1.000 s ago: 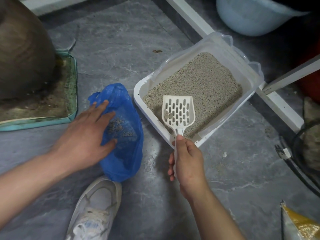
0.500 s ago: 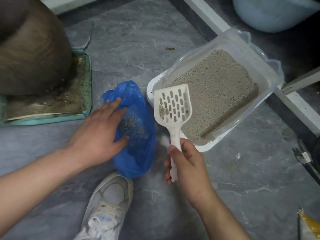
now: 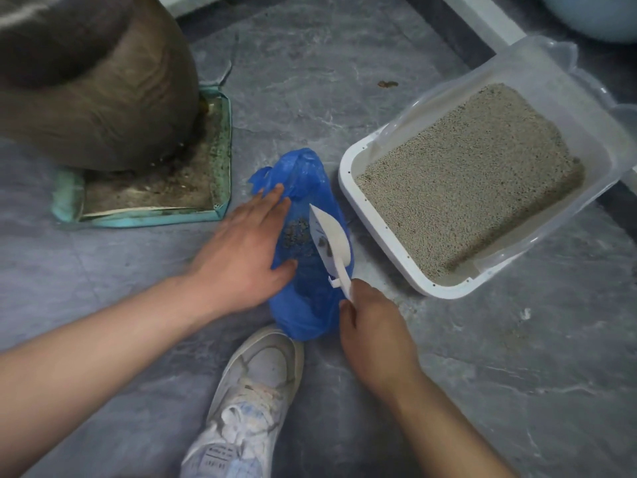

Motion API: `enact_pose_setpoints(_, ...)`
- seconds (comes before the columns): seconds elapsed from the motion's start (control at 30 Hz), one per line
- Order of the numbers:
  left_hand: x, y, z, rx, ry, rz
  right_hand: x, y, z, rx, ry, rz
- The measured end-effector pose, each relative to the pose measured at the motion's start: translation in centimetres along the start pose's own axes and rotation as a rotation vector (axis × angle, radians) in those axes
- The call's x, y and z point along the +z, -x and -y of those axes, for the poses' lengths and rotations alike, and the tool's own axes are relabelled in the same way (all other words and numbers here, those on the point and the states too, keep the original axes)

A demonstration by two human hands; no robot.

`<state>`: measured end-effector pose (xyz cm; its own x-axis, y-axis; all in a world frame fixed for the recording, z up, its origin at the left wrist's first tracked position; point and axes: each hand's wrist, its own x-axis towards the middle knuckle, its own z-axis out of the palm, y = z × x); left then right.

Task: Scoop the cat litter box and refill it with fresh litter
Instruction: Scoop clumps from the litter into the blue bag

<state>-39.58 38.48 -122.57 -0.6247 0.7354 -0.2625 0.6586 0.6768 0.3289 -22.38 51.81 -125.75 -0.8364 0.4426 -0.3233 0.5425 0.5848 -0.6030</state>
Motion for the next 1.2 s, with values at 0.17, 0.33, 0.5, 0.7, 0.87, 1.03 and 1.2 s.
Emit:
enact_pose_setpoints(0.17, 0.2, -0.1, -0.1, 0.007, -0.003, 0.004, 0.0, 0.2, 0.4, -0.005, 0.007, -0.051)
enact_pose_setpoints(0.33, 0.1, -0.1, -0.3, -0.001, 0.0, -0.002, -0.2, 0.6, 0.7, -0.008, 0.067, -0.062)
enact_pose_setpoints(0.5, 0.1, 0.0, -0.3, -0.001, -0.008, 0.005, 0.0, 0.6, 0.6, 0.033, 0.102, -0.061)
enact_pose_setpoints(0.7, 0.1, 0.0, -0.4, -0.002, -0.015, 0.005, -0.1, 0.9, 0.7, 0.05, 0.123, -0.085)
enact_pose_setpoints(0.87, 0.2, 0.0, -0.3, 0.004, -0.028, 0.004, -0.1, 1.1, 0.8, 0.044, 0.134, -0.083)
enact_pose_setpoints(1.03, 0.3, -0.1, -0.3, 0.016, -0.031, 0.004, -0.2, 1.3, 0.9, 0.052, 0.092, -0.098)
enact_pose_setpoints(1.2, 0.3, -0.1, -0.4, 0.021, -0.023, 0.005, -0.5, 1.6, 0.7, 0.08, 0.098, -0.065)
